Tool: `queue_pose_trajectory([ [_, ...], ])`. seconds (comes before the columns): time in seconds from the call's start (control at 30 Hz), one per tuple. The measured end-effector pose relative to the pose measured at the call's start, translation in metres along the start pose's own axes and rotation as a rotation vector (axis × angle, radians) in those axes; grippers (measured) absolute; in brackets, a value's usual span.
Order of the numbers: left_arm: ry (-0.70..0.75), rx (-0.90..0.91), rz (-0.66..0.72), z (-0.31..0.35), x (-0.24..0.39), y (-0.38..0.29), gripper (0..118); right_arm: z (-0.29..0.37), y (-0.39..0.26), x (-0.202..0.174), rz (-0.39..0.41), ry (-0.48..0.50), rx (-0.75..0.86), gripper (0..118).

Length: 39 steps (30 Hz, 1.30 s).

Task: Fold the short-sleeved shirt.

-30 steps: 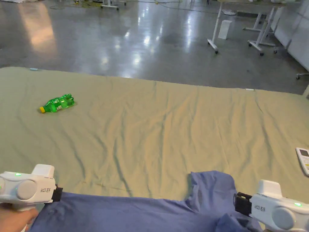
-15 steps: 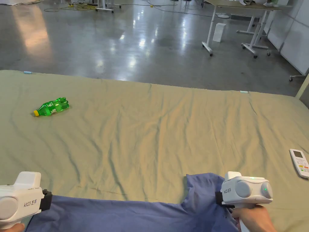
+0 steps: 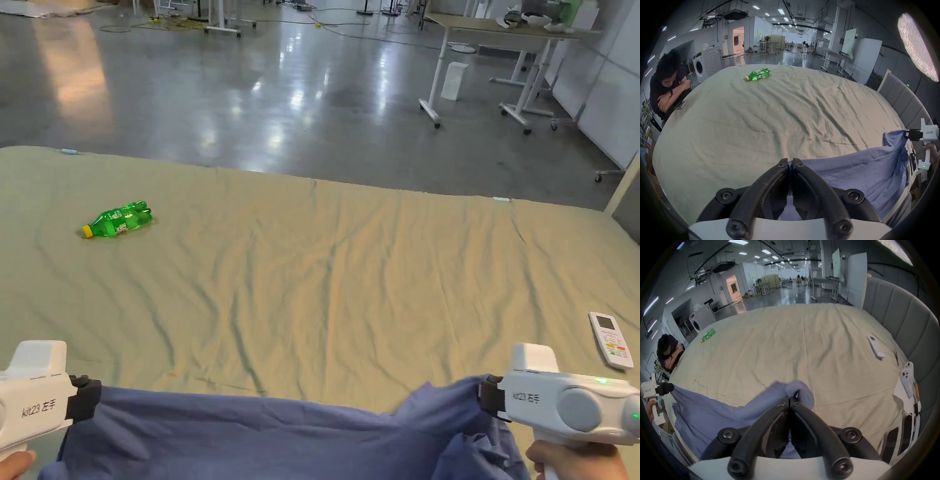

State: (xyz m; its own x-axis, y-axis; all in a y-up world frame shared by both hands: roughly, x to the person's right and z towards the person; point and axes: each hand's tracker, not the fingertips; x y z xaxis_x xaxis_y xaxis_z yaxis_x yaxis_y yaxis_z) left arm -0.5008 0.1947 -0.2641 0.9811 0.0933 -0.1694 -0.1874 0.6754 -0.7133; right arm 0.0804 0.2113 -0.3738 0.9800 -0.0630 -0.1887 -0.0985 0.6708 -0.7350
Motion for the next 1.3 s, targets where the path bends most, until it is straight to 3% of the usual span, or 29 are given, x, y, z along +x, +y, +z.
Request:
queue_pose_trajectory([
  [0.3, -0.063, 0.05, 0.025, 0.066, -0.02, -0.027, 5, 0.092, -0.041, -0.003, 0.057, 0.002, 0.076, 1],
  [0.57, -0.085, -0.03, -0.006, 0.09, -0.029, -0.081, 5, 0.127, -0.117, -0.003, 0.084, -0.012, -0.043, 1],
  [0.87, -0.043, -0.208, -0.032, 0.067, -0.026, -0.149, 5, 0.088, -0.201, 0.006, 0.058, -0.056, -0.211, 1],
  [1.2, 0.01, -0.246, -0.072, 0.047, -0.015, -0.159, 6, 0.066, -0.213, -0.005, 0.052, -0.078, -0.206, 2],
  [1.27, 0.001, -0.241, -0.045, 0.05, -0.017, -0.155, 7, 0.075, -0.207, -0.012, 0.072, -0.099, -0.206, 8],
  [1.3, 0.001, -0.23, -0.02, 0.053, -0.018, -0.151, 13, 0.08, -0.202, -0.015, 0.088, -0.12, -0.197, 21],
])
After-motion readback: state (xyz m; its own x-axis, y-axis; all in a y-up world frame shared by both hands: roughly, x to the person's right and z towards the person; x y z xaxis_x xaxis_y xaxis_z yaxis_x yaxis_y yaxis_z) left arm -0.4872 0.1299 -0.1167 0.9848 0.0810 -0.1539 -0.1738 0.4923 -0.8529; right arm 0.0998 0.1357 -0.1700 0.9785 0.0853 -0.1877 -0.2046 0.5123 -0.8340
